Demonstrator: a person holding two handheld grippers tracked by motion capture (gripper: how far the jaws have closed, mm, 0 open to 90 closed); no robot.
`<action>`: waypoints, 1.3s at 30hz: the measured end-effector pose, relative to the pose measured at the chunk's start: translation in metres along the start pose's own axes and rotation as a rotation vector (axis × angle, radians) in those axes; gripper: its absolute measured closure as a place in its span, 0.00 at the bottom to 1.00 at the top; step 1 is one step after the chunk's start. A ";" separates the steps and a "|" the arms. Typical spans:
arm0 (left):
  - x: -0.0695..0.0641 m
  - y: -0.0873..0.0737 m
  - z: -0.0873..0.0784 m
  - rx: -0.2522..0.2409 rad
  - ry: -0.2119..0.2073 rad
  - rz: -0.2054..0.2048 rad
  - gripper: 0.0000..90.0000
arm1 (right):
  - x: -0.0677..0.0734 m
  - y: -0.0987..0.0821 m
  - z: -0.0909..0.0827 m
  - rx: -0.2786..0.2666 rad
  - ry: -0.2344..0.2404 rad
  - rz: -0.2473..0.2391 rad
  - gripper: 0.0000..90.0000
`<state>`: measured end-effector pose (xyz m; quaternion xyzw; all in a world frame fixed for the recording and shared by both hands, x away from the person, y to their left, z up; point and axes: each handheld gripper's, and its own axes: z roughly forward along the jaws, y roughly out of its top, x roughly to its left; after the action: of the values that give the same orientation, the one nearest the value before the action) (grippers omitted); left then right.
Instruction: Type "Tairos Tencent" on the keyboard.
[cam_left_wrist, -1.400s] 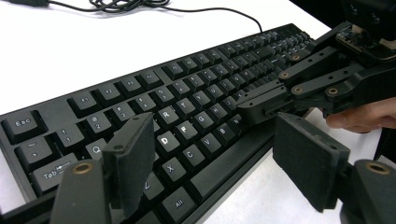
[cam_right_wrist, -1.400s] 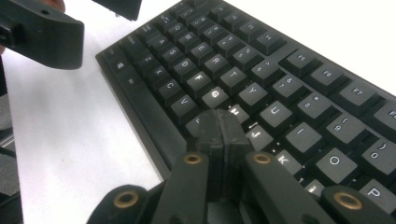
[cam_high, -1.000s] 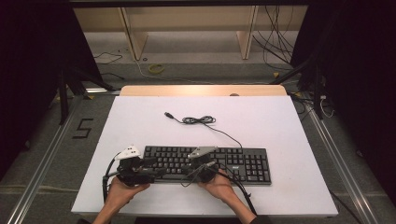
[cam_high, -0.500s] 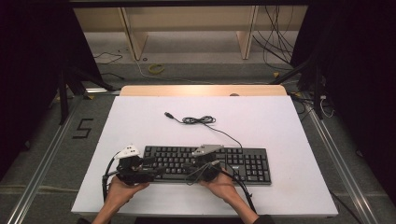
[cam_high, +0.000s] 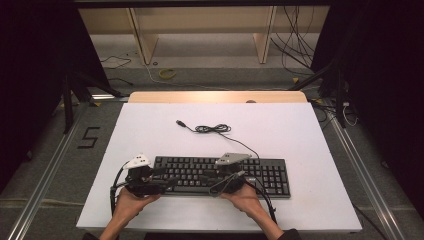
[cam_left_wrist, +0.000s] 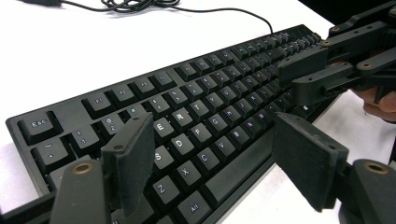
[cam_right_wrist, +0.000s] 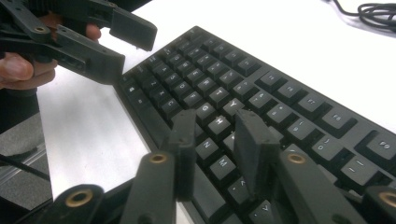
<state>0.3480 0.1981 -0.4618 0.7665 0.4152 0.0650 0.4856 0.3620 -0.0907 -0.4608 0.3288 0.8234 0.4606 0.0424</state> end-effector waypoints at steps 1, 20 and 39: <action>0.000 0.000 0.000 -0.001 0.001 -0.001 0.33 | 0.000 0.000 -0.001 -0.003 0.000 0.000 0.76; -0.001 0.009 0.016 0.033 0.004 0.015 0.35 | -0.006 -0.004 -0.018 -0.042 -0.015 0.012 0.57; 0.001 0.014 0.023 0.041 0.006 0.016 0.36 | -0.009 -0.013 -0.034 -0.069 -0.031 0.026 0.46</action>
<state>0.3678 0.1804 -0.4626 0.7793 0.4118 0.0626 0.4681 0.3499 -0.1259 -0.4539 0.3451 0.8019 0.4840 0.0604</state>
